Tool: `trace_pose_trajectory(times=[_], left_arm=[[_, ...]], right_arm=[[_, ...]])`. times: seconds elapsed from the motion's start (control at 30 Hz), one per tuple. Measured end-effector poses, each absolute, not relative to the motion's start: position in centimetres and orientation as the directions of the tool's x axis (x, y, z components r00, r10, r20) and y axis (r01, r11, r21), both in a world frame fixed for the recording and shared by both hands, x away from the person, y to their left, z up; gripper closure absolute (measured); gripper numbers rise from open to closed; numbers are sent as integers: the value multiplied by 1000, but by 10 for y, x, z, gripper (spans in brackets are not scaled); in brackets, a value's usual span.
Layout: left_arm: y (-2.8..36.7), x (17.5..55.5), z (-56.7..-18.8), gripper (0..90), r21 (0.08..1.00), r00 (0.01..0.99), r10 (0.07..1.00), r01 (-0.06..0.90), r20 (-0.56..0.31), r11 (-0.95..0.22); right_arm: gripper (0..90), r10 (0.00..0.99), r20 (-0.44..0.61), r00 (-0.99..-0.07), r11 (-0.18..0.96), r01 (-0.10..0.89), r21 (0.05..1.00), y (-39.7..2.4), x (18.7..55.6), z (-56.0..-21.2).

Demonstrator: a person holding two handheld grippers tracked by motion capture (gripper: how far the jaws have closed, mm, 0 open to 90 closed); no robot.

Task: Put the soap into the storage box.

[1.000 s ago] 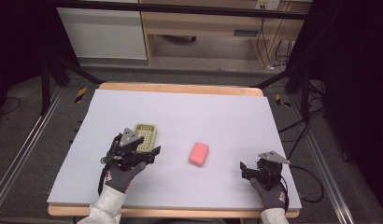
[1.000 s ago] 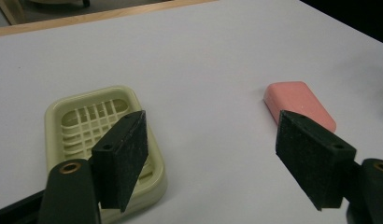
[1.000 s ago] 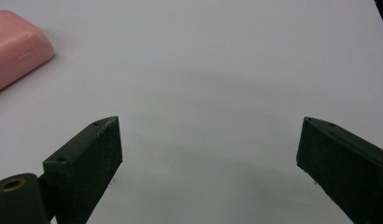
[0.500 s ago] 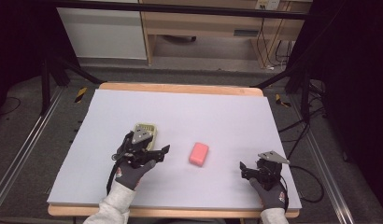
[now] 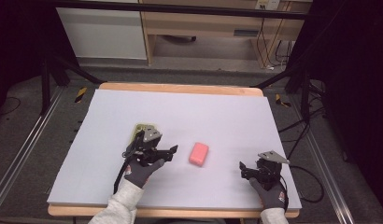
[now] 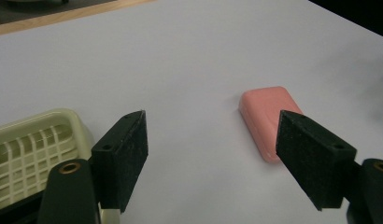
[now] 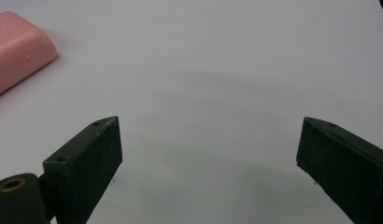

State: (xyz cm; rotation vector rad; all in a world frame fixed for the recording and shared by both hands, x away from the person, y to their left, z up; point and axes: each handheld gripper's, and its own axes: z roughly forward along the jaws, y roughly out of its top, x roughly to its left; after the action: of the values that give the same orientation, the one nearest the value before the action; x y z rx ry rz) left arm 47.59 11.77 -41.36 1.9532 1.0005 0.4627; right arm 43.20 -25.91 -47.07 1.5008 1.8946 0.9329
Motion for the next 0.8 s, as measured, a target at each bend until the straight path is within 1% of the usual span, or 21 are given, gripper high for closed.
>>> trace_pose_trajectory(times=[0.13, 0.8], left_arm=[[112, 478, -415, 242, 823, 617, 786, 464, -37, -326], [83, 488, -418, 236, 814, 643, 764, 468, -48, -343]], right_arm=[[72, 973, 4, -230, 138, 595, 792, -259, 432, -471], [72, 972, 4, -233, 139, 594, 792, -259, 432, -471]])
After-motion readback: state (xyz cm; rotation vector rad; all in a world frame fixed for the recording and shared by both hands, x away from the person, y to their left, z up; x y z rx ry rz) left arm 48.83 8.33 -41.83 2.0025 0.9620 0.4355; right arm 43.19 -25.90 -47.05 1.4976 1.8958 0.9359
